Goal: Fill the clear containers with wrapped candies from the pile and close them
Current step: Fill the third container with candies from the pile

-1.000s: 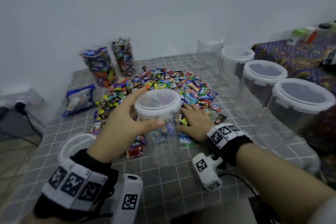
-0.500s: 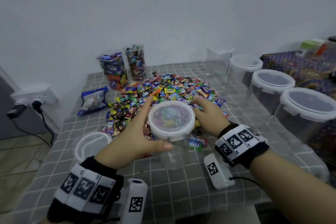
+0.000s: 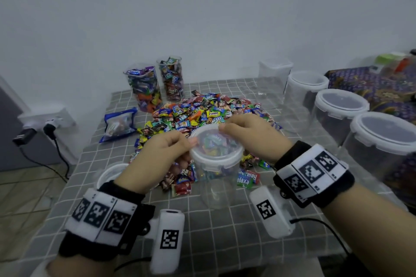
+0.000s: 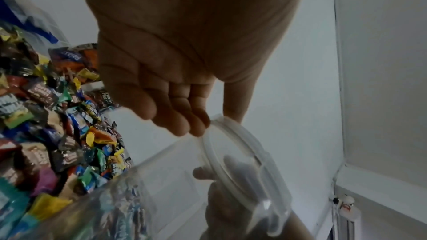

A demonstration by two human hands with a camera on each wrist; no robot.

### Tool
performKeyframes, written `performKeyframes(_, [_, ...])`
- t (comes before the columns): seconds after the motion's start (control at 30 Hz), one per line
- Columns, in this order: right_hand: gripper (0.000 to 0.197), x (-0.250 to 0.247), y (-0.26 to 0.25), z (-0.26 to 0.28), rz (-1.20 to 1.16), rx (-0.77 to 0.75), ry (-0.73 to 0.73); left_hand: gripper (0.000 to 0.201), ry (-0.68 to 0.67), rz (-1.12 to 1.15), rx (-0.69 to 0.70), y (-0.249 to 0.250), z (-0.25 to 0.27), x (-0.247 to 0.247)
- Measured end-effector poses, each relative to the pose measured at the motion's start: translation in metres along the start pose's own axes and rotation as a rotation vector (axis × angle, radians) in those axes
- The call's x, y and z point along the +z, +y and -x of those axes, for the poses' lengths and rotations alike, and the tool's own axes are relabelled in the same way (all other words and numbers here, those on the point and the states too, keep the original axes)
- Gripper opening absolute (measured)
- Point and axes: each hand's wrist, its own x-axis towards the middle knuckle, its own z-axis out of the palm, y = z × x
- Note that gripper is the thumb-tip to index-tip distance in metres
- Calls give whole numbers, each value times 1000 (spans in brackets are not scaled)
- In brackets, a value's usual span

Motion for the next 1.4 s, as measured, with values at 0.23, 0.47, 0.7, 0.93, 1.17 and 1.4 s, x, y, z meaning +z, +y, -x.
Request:
performKeyframes(0.23, [43,-15,-4,-7,41,21,-41,55,115,-96,-18,-2,5,4])
performKeyframes(0.47, [38,-4,-9,-11,78,-14,-115,43,23,-38,-99,3,15,6])
performKeyframes(0.7, [48,-3,-7,-9,109,26,-7,42,87,14,-109,2,6,7])
performKeyframes(0.93, [47,-3,-2,-5,-1,86,71,40,55,137,-121,-3,2,12])
performKeyframes(1.17, [46,0,4,-3,-19,26,71,38,59,203,-105,-6,-3,9])
performKeyframes(1.4, [84,12,28,18,-390,-43,-160,47,127,-203,60,-2,-7,-8])
